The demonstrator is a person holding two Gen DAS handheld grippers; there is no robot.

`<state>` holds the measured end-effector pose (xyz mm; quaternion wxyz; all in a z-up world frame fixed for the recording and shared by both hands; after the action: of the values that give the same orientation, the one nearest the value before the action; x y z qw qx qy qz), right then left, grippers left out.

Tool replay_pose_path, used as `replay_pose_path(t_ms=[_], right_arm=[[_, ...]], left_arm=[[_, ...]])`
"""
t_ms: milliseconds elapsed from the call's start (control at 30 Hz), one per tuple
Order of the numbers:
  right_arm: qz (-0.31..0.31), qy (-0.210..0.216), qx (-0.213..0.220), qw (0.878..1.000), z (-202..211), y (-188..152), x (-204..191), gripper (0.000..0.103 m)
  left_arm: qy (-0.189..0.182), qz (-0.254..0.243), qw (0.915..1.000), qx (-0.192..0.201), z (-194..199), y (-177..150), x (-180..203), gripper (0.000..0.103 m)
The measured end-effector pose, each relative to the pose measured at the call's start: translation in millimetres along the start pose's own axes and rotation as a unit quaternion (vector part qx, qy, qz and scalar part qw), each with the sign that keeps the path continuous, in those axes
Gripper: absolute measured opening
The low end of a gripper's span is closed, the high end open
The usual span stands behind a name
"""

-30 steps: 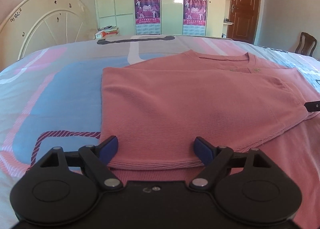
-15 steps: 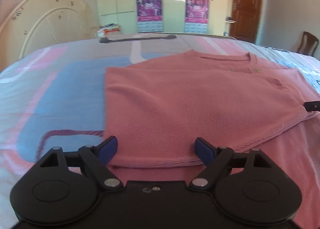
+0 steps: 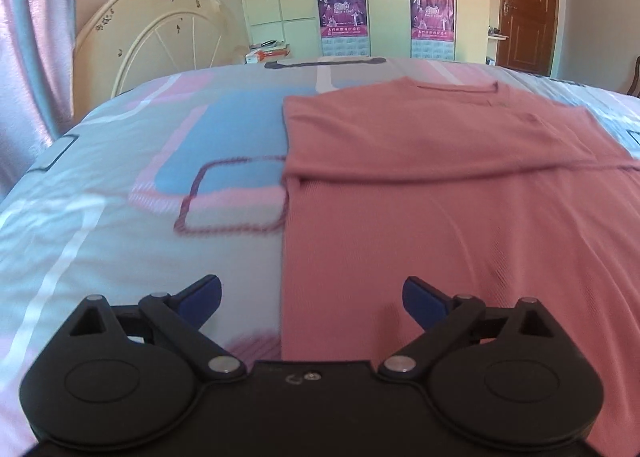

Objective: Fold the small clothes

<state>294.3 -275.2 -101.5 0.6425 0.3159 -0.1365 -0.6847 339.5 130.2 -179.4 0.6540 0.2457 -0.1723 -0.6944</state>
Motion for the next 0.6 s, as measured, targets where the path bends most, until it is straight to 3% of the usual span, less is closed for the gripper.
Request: replay_pose_path(t_ms=[267,333,500,600], right_arm=[[0.012,0.012,-0.030,0.999,52.8,-76.2,31.4,0.043],[0.003,0.018,-0.041,0.999,59.1,-93.8,40.2,0.043],[-0.056,0.059,-0.061,0.995,73.2,-121.9,57.9,0.043],[-0.075,0.077,-0.069,0.992,79.3,-131.8,63.0,0.043]], left_arm=[[-0.009,0.036,0.9992,-0.011,46.3,-60.8,8.0,0.093],[-0.018,0.053,0.9982,-0.022,52.3,-78.2,3.4,0.086],[-0.041,0.113,0.9918,-0.043,60.6,-112.7,-14.6,0.081],[-0.079,0.153,0.9840,-0.046,64.0,-124.6,-19.9,0.078]])
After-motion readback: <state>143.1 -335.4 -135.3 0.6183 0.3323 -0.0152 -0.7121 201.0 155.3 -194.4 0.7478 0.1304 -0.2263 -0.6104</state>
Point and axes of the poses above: each gripper's, at about its wrist camera, not at the fingertips, and z roughly against the way its jaws point, x to its right, y to its top, the point moved 10 cm from there along -z, roughly the way its jaws point, and after that the axes turned 12 degrees about -x, right-handed, at the moved point
